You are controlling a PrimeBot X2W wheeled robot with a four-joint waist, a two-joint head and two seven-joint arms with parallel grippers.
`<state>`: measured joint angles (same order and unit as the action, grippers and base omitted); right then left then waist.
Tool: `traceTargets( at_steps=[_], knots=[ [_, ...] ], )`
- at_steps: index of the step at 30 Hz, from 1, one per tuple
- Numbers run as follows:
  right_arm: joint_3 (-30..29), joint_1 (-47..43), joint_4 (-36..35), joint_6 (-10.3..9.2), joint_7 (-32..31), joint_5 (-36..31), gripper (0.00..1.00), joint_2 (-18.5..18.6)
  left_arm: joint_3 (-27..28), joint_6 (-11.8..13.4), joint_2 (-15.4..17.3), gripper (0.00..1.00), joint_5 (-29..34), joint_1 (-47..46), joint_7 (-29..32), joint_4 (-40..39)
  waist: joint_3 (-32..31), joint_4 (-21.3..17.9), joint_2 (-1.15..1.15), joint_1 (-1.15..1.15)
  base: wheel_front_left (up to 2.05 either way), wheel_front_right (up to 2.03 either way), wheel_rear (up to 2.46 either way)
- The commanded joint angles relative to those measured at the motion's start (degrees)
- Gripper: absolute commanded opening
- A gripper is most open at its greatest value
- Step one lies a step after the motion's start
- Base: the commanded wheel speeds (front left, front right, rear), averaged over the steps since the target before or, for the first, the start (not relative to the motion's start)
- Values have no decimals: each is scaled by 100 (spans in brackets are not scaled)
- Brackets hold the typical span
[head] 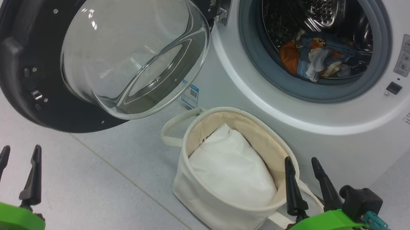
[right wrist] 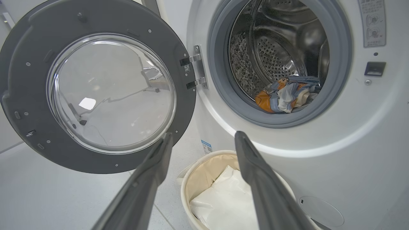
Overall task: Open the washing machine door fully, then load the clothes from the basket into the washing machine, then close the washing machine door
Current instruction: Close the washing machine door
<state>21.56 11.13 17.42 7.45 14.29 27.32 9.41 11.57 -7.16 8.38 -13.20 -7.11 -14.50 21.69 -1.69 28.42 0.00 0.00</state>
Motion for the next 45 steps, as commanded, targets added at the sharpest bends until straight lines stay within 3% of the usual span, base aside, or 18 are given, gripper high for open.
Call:
traceTargets(
  at_steps=[1, 12, 13, 14, 15, 20, 23, 24, 28, 32, 36, 45],
  knots=[
    [84, 152, -143, 3, 71, 6, 100, 42, 150, -31, 113, 100, 48, -189, -50, -186, -8, -5, 0, 0, 0, 0, 0],
    [40, 74, -148, 3, 71, -16, 100, 1, 11, -32, 165, 100, -43, -239, -50, -85, -58, -43, 0, 0, 0, 0, 0],
    [37, 68, -152, 3, 71, -19, 100, 2, -11, -32, 172, 84, -64, -246, -50, -87, -63, -47, 0, 0, 0, 0, 0],
    [31, 62, -156, 3, 71, -20, 100, 3, -43, -32, 182, 8, -86, -257, -50, -107, -67, -50, 0, 0, 0, 0, 0],
    [25, 53, -161, 3, 71, -21, 100, 4, -85, -32, 187, 0, -139, -265, -50, -128, -74, -56, 0, 0, 0, 0, 0],
    [-14, -16, -183, 3, 71, -36, 100, 30, -451, -32, 484, 0, -1147, -489, 30, -363, -136, -98, 0, 0, 0, 0, 0],
    [-36, -69, -197, 3, 71, -50, 100, 43, -353, -33, 869, 0, -1962, -873, 388, -715, -169, -119, 0, 0, 0, 0, 0],
    [-36, -69, -197, 3, 71, -50, 100, 43, -353, -33, 869, 0, -1962, -873, 388, -715, -169, -119, 0, 0, 0, 0, 0],
    [-70, -126, -211, 3, 71, -65, 100, 32, 82, -16, 1335, 0, -2853, -1602, 1111, -798, -203, -164, 0, 0, 0, 0, 0],
    [-116, -208, -242, 3, 71, -85, 100, 17, 633, 297, 1608, 0, -3724, -2489, 1879, -48, -266, -283, 0, 0, 0, 0, 0],
    [-110, -251, -254, 3, 71, -130, 100, 77, 1097, 560, 1888, 0, -4271, -3077, 2281, 922, -212, -577, 0, 0, 0, 0, 0],
    [-106, -92, -286, 3, 71, -208, 100, 337, 1884, 661, 2403, 0, -5268, -3687, 3050, 2698, 126, -1280, 0, 0, 0, 0, 0]
  ],
)
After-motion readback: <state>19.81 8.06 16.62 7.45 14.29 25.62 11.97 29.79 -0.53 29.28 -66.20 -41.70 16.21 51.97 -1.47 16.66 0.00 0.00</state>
